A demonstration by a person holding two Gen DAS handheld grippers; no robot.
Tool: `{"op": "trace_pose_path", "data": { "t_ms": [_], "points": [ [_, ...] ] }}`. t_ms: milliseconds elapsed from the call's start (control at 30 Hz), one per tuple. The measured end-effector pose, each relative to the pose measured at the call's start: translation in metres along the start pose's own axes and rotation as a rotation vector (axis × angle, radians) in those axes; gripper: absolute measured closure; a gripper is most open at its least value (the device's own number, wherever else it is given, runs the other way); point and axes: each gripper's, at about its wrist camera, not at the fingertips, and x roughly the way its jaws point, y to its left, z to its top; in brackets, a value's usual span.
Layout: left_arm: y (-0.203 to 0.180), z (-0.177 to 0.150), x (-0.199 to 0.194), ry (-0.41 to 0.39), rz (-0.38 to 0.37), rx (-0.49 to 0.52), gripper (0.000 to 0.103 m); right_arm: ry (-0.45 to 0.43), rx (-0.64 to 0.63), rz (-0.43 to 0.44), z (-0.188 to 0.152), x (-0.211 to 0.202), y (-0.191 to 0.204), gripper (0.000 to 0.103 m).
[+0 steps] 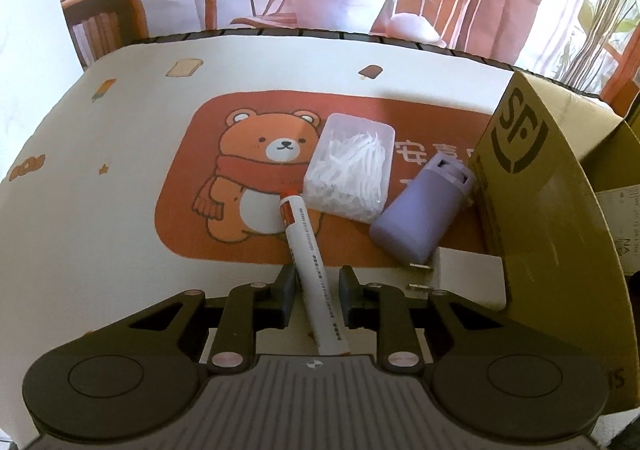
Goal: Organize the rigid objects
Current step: 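Close the left gripper on the white-and-red marker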
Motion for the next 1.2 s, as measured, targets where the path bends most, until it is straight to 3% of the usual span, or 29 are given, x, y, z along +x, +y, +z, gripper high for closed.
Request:
{"op": "trace_pose_path", "data": {
  "t_ms": [1200],
  "points": [
    [0.0065,-0.0075,-0.0049,-0.032,-0.029,-0.006,0.082,0.000,0.001,0.001,0.0005,-0.0001,-0.0005,0.080]
  ]
}}
